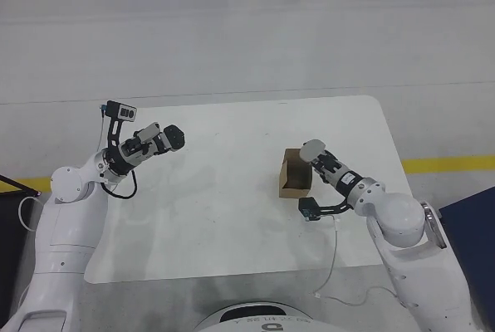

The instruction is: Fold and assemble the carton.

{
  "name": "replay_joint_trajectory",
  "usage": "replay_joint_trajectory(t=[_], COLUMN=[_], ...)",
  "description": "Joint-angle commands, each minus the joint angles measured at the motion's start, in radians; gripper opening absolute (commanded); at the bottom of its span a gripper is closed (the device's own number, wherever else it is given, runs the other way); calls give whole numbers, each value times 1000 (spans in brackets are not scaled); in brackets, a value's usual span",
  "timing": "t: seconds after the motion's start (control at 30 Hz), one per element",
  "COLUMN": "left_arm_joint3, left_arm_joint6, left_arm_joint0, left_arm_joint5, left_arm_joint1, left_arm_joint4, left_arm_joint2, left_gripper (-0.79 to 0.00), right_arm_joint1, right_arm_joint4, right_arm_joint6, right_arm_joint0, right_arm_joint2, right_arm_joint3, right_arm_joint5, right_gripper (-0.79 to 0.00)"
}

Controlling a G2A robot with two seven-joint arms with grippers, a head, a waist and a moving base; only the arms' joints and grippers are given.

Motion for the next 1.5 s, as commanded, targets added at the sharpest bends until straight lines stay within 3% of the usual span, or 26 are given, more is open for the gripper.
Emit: replay_joint_trajectory(t=[0.0,0.13,0.17,0.23,0.33,0.5,0.67,0.8,0.9,1.03,1.47], left_arm_joint3=[0,0,0,0,0,0,0,0,0,0,0], left_arm_joint6=[0,0,0,0,0,0,0,0,0,0,0], left_arm_joint0=[0,0,0,0,0,0,0,0,0,0,0], left_arm_joint5=[0,0,0,0,0,0,0,0,0,0,0], left_arm_joint1=[0,0,0,0,0,0,0,0,0,0,0], left_arm_joint4=[0,0,0,0,0,0,0,0,0,0,0], left_arm_joint2=[0,0,0,0,0,0,0,0,0,0,0], left_gripper=[0,0,0,0,0,0,0,0,0,0,0], right_arm_joint1=[0,0,-3,-24,-77,-214,-369,-491,-548,-584,-584], right_arm_joint4=[0,0,0,0,0,0,0,0,0,0,0], right_arm_joint6=[0,0,46,112,60,-186,-566,-611,-580,-487,-487], right_arm_joint0=[0,0,11,6,5,116,350,573,725,904,904], right_arm_joint2=[1,1,22,55,153,413,767,1021,1203,1426,1426], right_arm_joint3=[0,0,-2,18,32,123,314,587,733,865,865], right_arm_joint5=[0,0,24,84,82,-29,-215,-171,-202,-296,-296], right_gripper=[0,0,0,0,0,0,0,0,0,0,0])
